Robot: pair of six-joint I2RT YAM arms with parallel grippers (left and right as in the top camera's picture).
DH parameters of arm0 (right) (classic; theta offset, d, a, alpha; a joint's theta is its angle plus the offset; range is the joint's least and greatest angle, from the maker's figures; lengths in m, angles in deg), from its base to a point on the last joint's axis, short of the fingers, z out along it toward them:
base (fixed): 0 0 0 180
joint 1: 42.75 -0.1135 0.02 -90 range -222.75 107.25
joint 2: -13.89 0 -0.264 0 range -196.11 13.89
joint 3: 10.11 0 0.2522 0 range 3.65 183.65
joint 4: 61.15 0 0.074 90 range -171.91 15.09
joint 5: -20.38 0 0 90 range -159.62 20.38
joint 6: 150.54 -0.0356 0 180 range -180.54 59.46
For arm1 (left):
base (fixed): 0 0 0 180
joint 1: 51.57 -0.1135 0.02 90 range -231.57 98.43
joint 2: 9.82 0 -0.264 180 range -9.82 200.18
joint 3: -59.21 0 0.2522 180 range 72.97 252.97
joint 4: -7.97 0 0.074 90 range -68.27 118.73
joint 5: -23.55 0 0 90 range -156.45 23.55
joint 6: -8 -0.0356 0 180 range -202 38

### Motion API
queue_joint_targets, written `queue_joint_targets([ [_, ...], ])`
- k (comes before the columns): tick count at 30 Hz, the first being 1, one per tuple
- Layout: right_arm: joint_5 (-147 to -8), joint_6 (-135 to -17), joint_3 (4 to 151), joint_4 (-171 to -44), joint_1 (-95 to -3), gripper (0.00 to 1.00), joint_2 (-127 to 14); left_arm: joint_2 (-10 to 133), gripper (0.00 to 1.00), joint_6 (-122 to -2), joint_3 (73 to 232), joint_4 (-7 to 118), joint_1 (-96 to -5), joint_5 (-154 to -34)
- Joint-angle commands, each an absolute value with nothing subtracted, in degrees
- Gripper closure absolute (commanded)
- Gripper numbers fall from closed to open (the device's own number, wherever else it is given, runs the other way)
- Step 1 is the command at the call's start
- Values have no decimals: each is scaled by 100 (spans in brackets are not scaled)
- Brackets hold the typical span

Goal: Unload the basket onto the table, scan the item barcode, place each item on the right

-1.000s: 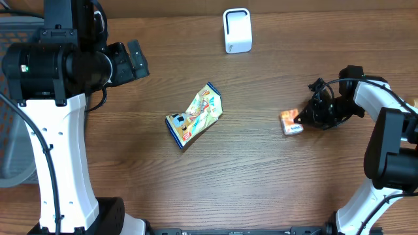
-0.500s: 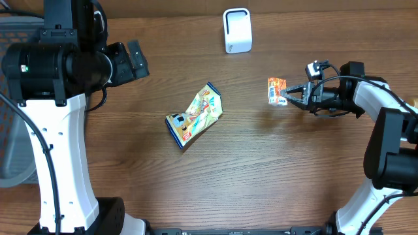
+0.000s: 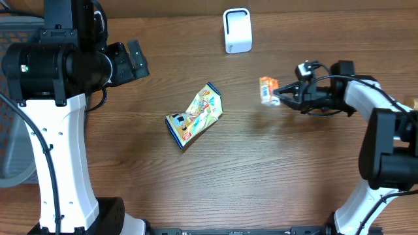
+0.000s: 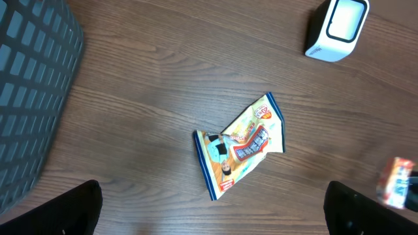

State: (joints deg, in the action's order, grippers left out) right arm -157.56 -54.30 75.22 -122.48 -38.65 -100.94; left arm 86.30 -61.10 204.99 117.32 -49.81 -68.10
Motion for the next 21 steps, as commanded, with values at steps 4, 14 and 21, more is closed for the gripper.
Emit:
queue_joint_targets([
  [4, -15957, -5507, 7500, -11728, -4398, 96, -10094, 8553, 0, -6055, 20504, 11715, -5005, -6792],
  [14, -15957, -6256, 7500, -10941, -4413, 96, -10094, 8553, 0, -6055, 20504, 11715, -5005, -6792],
  [21, -15957, -6276, 7500, -10874, -4413, 96, -10094, 8553, 0, -6055, 20504, 11715, -5005, -6792],
])
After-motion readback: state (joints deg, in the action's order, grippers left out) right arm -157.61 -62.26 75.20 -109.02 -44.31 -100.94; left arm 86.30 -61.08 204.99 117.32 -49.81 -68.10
